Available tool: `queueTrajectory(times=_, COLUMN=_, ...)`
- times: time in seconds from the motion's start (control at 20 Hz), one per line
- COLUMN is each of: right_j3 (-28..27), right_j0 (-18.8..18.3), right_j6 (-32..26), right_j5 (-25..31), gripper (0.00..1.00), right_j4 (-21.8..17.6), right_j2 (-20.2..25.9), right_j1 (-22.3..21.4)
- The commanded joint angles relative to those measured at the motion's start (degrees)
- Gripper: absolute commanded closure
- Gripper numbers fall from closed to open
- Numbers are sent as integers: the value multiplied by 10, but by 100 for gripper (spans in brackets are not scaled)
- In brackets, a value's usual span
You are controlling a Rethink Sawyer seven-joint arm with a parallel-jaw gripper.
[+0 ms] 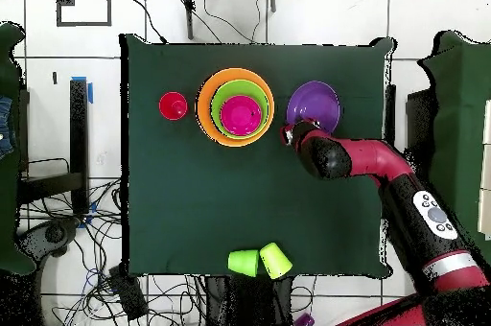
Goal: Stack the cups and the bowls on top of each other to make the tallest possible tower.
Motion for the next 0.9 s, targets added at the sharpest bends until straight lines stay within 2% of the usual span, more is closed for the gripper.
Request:
queueTrajectory(times=0.05, right_j3=-48, right_j0=29, right_j6=-11, right_j5=79, gripper=100, right_j4=1, right_j2=-82, right_j1=31)
queueTrajectory(times=0.4, right_j3=-45, right_j0=24, right_j6=-29, right_j5=77, gripper=100, right_j4=15, right_j2=-81, right_j1=33)
queueTrajectory(times=0.5, right_j3=-38, right_j0=14, right_j6=-45, right_j5=68, gripper=100, right_j4=16, right_j2=-68, right_j1=34)
queueTrajectory(times=0.6, right_j3=-34, right_j0=6, right_j6=-37, right_j5=66, gripper=100, right_j4=29, right_j2=-62, right_j1=37)
queueTrajectory(times=0.75, right_j3=-36, right_j0=9, right_j6=-64, right_j5=67, gripper=100, right_j4=19, right_j2=-57, right_j1=33)
queueTrajectory(times=0.9, right_j3=-35, right_j0=11, right_j6=-67, right_j5=72, gripper=100, right_j4=20, right_j2=-60, right_j1=30)
